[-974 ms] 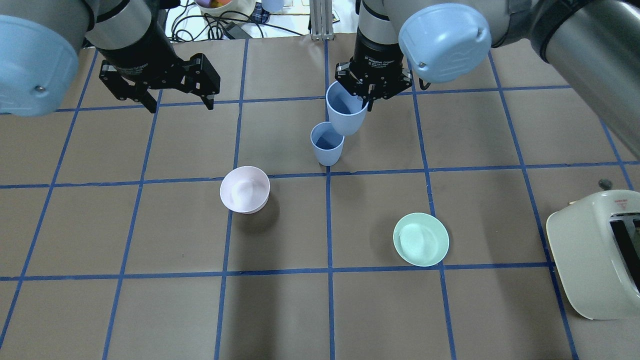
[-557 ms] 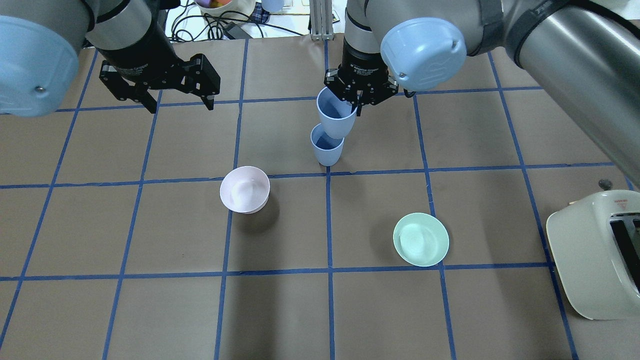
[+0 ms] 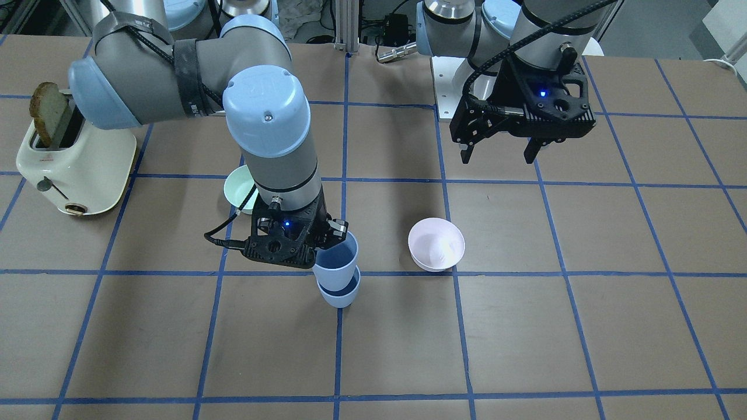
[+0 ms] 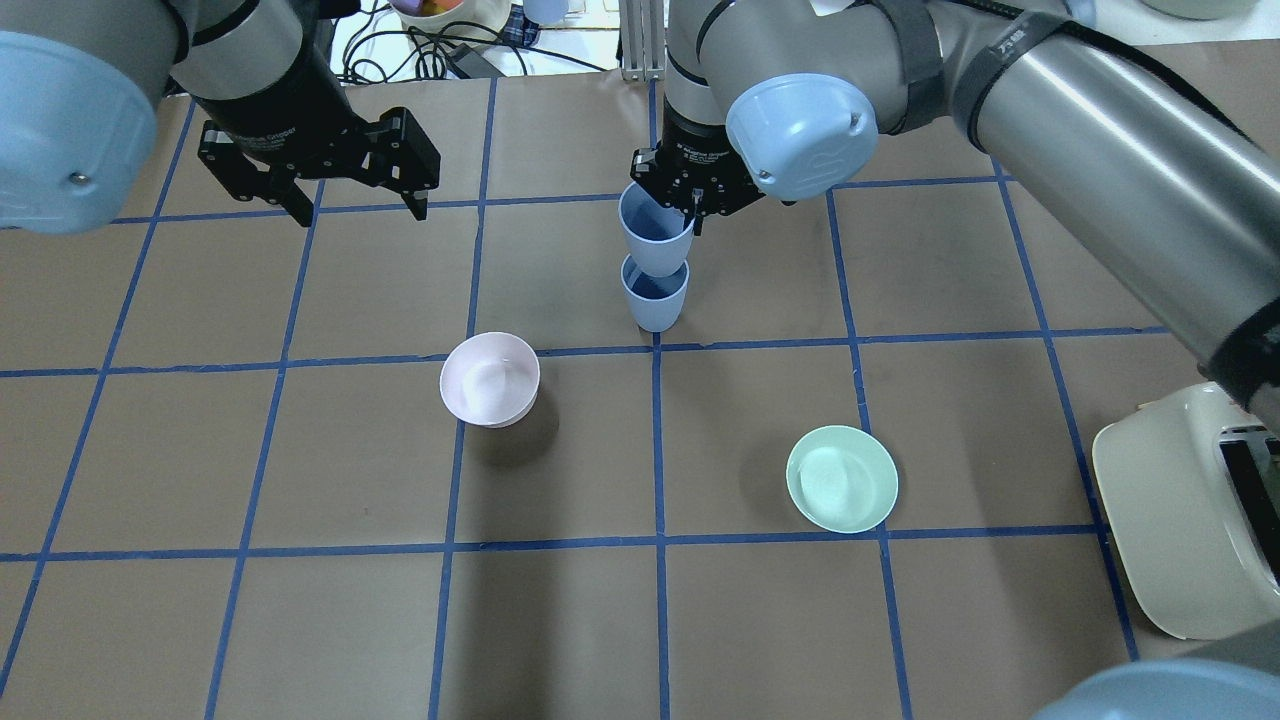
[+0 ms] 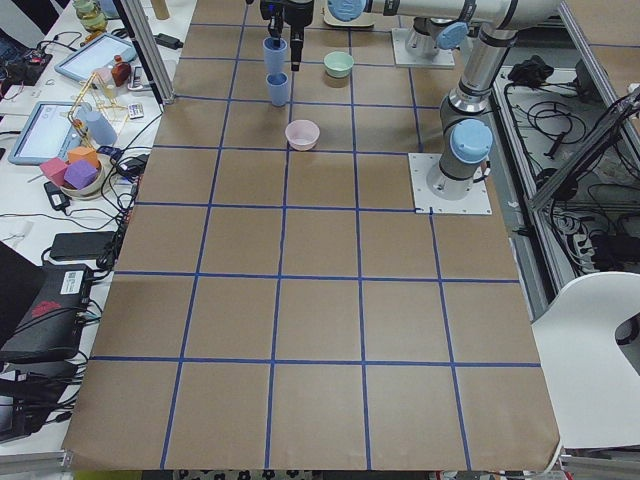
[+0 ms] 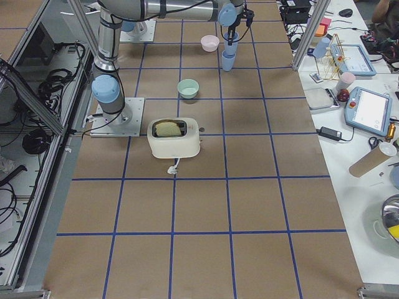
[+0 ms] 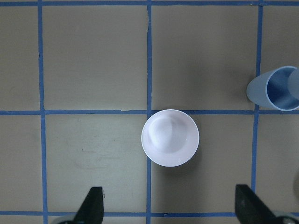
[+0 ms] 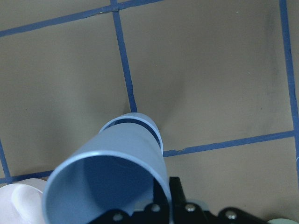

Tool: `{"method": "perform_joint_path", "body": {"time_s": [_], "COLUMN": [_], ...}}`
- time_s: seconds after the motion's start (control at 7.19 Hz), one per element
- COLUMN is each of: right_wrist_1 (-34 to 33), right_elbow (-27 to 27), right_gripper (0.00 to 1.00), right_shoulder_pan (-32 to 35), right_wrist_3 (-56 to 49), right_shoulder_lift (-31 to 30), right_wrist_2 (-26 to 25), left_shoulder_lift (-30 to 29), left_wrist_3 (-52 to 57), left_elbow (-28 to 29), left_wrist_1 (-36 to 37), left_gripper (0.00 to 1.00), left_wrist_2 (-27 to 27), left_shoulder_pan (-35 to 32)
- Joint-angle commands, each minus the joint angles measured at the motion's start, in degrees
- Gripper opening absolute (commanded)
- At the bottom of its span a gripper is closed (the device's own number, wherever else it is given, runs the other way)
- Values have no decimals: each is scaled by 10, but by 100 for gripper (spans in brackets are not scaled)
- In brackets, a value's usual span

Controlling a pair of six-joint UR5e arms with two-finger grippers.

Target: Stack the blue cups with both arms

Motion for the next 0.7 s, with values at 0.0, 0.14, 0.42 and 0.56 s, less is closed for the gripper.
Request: {"method": "perform_joint_path", "body": {"time_s": [0.0,0.14,0.42,0.56], "right_wrist_1": [-5,-6,-6,-6], "right_elbow": [1,1,3,3], "right_gripper": [0,0,0,0], "right_shoulder_pan": [1,1,1,1], "right_wrist_3": [0,-5,-5,-8], "right_shoulder_lift": [12,16,18,24], "right_wrist_2": [3,3,6,4], "left_shoulder_lift": [-1,0,0,-1], "left_wrist_3": [0,0,0,0], "left_elbow": [0,0,0,1], "left_wrist_1": [0,0,-1,0], "left_gripper": [100,100,100,100], "left_wrist_2": [0,0,0,0], "left_shoulder_pan": [-1,0,0,-1]}}
